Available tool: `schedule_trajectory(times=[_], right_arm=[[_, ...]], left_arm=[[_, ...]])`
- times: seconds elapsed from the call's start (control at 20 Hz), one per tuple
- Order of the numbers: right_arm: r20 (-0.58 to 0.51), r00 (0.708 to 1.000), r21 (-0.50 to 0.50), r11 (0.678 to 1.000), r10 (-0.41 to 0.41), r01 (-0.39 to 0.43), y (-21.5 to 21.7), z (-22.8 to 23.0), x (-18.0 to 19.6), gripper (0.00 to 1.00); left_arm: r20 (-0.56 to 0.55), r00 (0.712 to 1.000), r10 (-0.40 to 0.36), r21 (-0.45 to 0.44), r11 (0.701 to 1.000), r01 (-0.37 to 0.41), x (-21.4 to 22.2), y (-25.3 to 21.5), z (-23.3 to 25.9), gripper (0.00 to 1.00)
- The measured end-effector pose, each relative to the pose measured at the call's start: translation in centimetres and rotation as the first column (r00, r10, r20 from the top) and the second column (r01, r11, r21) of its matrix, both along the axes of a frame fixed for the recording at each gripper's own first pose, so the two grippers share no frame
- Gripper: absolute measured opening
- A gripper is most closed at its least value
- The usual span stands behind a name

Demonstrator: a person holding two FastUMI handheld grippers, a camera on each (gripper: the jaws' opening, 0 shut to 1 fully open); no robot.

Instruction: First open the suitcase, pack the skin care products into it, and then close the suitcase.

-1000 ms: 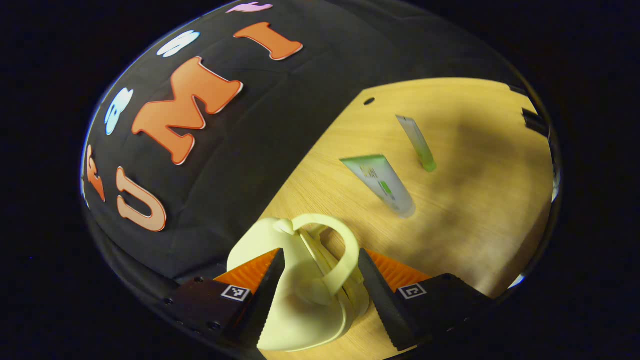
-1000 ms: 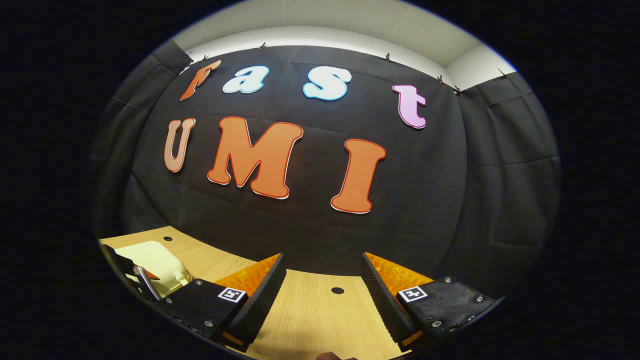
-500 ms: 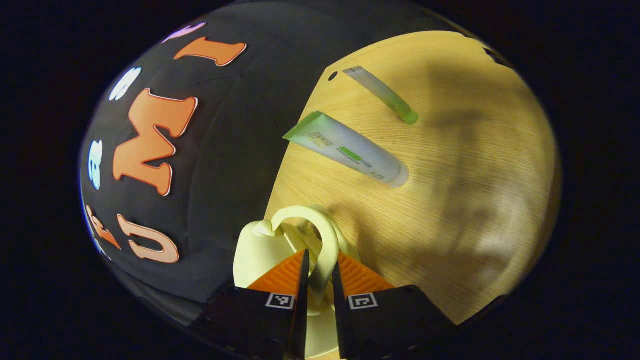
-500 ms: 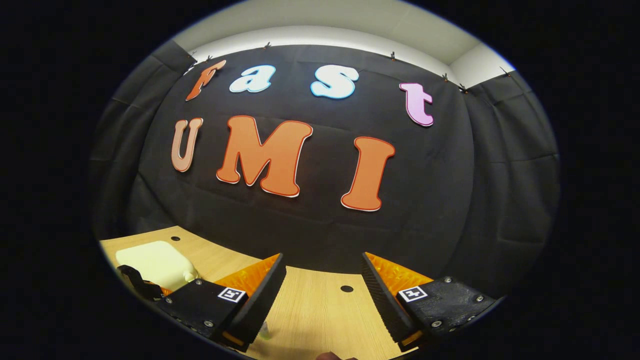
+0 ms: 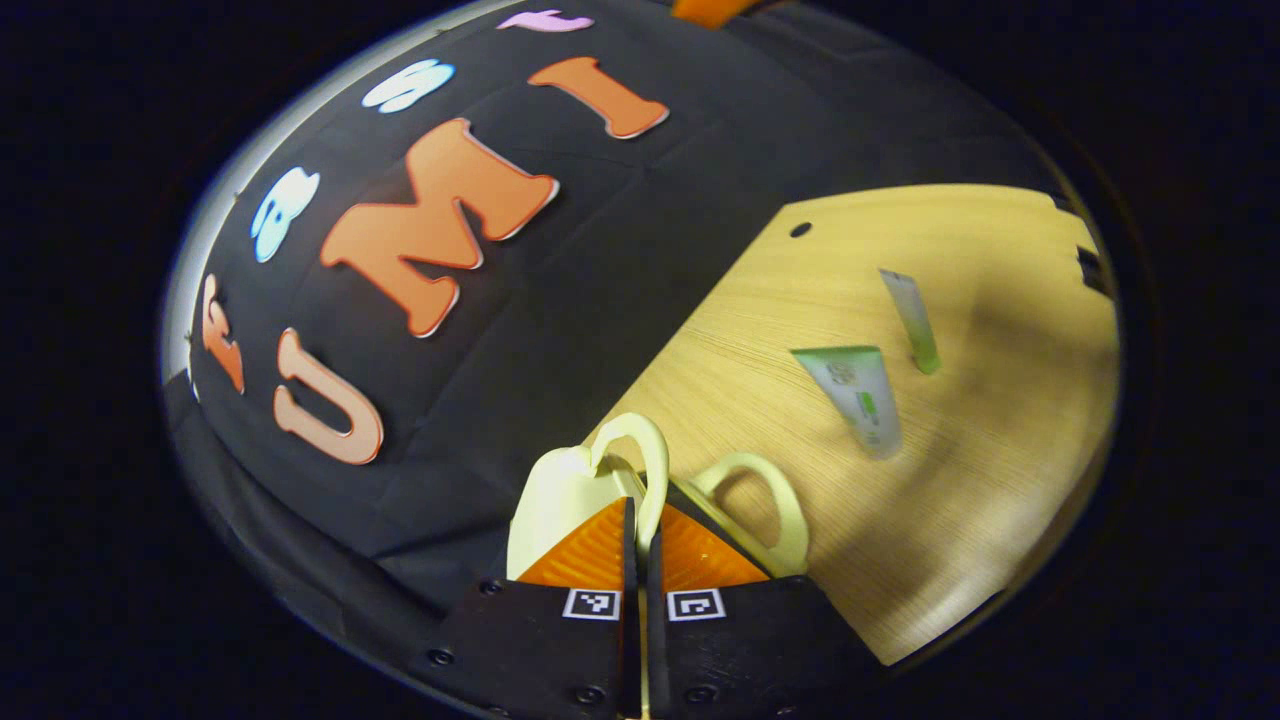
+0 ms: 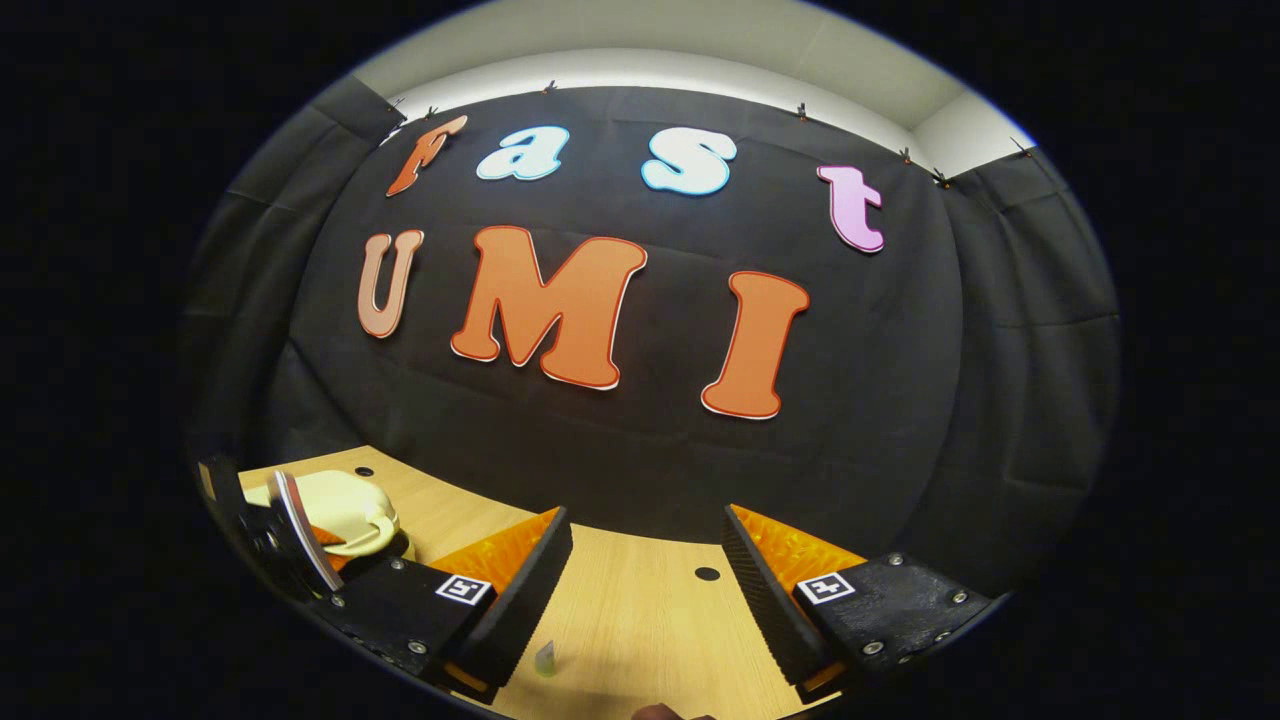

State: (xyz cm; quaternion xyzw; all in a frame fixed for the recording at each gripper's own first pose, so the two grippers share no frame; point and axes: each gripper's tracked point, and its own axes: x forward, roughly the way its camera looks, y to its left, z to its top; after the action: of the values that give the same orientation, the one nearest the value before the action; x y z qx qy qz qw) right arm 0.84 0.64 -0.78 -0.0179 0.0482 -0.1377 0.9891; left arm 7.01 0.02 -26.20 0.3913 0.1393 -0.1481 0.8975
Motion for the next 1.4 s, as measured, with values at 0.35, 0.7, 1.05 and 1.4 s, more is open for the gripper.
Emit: schedule_trajectory(times=[0.35,0.7,1.05,1.4], right_arm=[[0.002,0.998,-0.02,0.997,0.069,-0.069,4.1,1.0,1.7,0.96],[-0.009,0.991,-0.037,0.99,0.132,-0.133,9.0,1.8,3.2,0.96],[-0.017,0.988,-0.044,0.987,0.152,-0.153,14.4,2.2,4.7,0.95],[-0.065,0.986,-0.052,0.986,0.155,-0.158,19.7,1.4,5.2,0.95]], left_arm=[[0.051,0.981,0.185,-0.259,0.952,-0.166,0.2,-0.1,1.1,0.03],[0.091,0.92,0.381,-0.425,0.85,-0.31,0.6,0.7,1.1,0.03],[0.068,0.882,0.467,-0.428,0.812,-0.397,1.9,1.4,-1.6,0.03],[-0.031,0.847,0.53,-0.389,0.775,-0.499,4.3,3.9,-7.7,0.03]])
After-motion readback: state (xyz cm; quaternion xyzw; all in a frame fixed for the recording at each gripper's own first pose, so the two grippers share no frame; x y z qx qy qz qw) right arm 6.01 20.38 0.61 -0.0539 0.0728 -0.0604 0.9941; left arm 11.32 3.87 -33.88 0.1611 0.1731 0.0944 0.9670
